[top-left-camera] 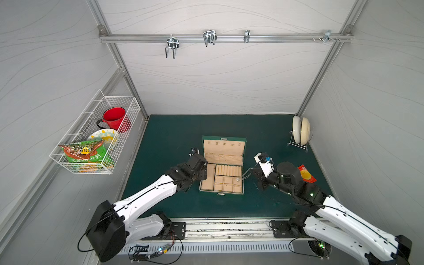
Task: Put jewelry chain into jewelry box
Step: Move the jewelry box to the center of the board, then open the fastener on the jewelry box.
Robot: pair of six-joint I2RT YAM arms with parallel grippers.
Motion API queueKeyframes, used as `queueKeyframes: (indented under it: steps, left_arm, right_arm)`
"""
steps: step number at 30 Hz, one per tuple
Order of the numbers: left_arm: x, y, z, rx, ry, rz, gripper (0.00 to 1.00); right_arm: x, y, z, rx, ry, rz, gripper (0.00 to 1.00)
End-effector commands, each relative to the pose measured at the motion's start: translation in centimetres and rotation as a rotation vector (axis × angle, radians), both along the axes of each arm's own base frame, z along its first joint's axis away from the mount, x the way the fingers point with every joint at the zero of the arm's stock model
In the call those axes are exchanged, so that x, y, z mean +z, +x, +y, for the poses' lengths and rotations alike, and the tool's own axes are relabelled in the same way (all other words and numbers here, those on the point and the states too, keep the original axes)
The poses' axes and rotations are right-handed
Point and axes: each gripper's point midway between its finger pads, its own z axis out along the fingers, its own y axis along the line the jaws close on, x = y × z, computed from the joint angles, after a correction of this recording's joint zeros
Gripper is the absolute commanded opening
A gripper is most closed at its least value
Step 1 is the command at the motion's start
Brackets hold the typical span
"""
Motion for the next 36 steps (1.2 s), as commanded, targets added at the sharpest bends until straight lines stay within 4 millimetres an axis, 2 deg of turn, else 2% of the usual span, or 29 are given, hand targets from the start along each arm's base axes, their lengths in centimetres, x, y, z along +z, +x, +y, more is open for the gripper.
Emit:
queueKeyframes:
  steps: [1,3,5,8,11,16,25,36]
  left_arm:
    - [6.6,2.4,-3.5,-0.276,-0.001,-0.255,0.63]
    - [7.9,3.2,-5.5,-0.418,-0.033,-0.323,0.55]
    - [8.3,4.2,-7.1,-0.533,-0.038,-0.378,0.51]
    - [8.1,5.8,-8.9,-0.665,0.050,-0.473,0.50]
    - [8.8,7.6,-10.3,-0.752,0.114,-0.584,0.50]
    - [9.8,8.2,-12.8,-0.906,0.148,-0.737,0.50]
    - [8.6,10.6,-13.8,-0.952,0.221,-0.746,0.50]
    - [7.1,11.8,-14.8,-1.020,0.252,-0.694,0.46]
  right_arm:
    - [0.3,-1.4,0.2,0.064,-0.009,0.034,0.01]
    - [0.6,-1.6,0.5,0.081,-0.002,0.032,0.01]
    - [0.7,-1.6,0.7,0.090,0.006,0.027,0.01]
    - [0.6,-1.6,1.0,0.104,0.009,0.028,0.01]
    - [0.7,-1.6,1.4,0.114,0.018,0.029,0.01]
    - [0.8,-1.5,1.9,0.128,0.035,0.027,0.02]
    - [0.9,-1.6,2.3,0.145,0.050,0.032,0.01]
    - [1.4,-2.1,1.9,0.144,0.076,0.021,0.01]
